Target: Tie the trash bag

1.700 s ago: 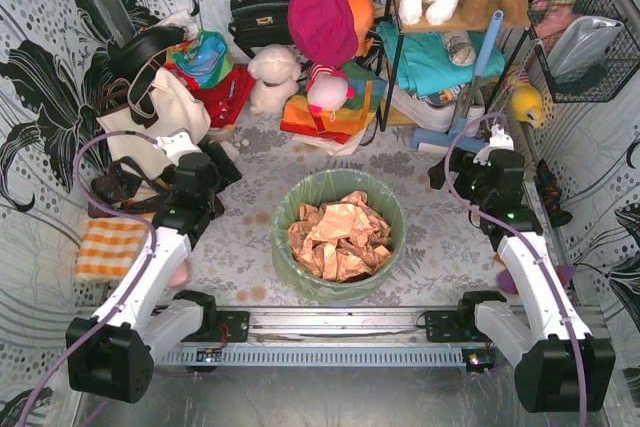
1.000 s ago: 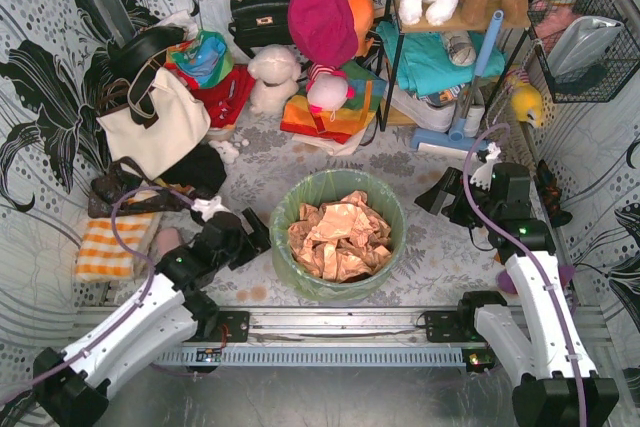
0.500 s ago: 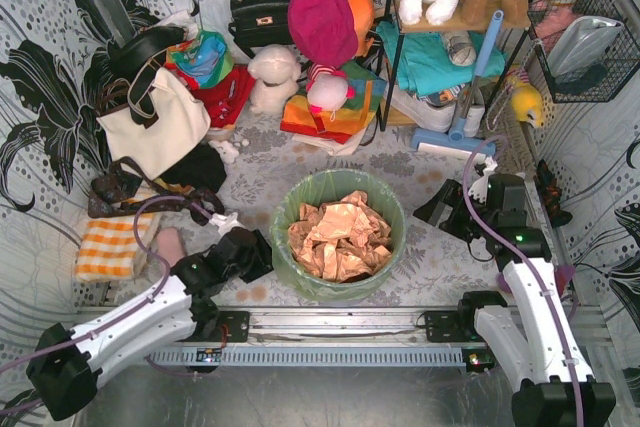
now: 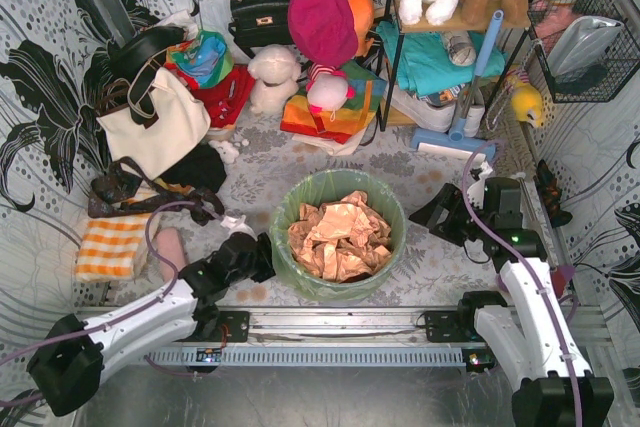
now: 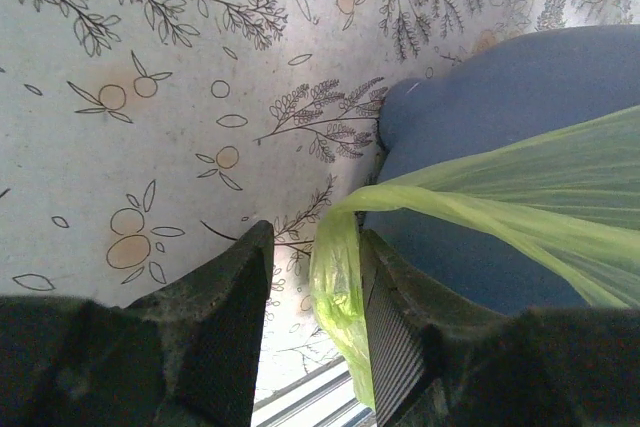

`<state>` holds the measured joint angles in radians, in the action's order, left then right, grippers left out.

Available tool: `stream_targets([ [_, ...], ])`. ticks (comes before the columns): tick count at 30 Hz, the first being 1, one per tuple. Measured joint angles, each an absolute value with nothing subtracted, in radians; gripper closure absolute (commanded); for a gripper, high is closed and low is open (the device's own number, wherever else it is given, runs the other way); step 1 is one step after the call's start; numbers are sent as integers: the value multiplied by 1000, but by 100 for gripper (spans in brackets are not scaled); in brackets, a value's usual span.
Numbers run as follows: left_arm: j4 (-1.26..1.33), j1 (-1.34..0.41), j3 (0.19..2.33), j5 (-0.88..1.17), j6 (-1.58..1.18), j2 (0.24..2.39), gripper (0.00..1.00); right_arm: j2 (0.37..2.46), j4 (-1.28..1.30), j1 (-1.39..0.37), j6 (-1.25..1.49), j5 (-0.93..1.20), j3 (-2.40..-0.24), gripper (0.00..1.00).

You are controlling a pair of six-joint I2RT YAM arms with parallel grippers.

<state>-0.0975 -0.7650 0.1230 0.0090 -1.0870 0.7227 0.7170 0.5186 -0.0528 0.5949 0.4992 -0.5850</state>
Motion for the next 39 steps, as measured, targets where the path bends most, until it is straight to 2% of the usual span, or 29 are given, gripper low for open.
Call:
stream_targets([
  [3,-144,-765,140,-2,-1085,703,49,727,529,-53,595,516,-598,30],
  [5,-249,-765,196,-45,-1086,685,45,740,569,-52,594,510,-651,35],
  [14,-653,-765,664,-258,-1039,705,42,854,729,-52,556,517,-1038,32],
  [19,-812,-765,914,-310,-972,760,43,928,870,-53,495,518,-1223,37],
  [25,-954,-765,1136,-292,-878,831,43,961,986,-66,453,535,-1335,41],
  [28,-1012,-765,1221,-255,-831,851,43,966,1016,-139,454,523,-1348,42],
  [35,-1063,-765,1309,-95,-737,863,44,1058,1029,-502,518,408,-1365,47],
  [39,-1068,-765,1282,-29,-705,871,45,1106,1029,-565,546,354,-1368,53],
])
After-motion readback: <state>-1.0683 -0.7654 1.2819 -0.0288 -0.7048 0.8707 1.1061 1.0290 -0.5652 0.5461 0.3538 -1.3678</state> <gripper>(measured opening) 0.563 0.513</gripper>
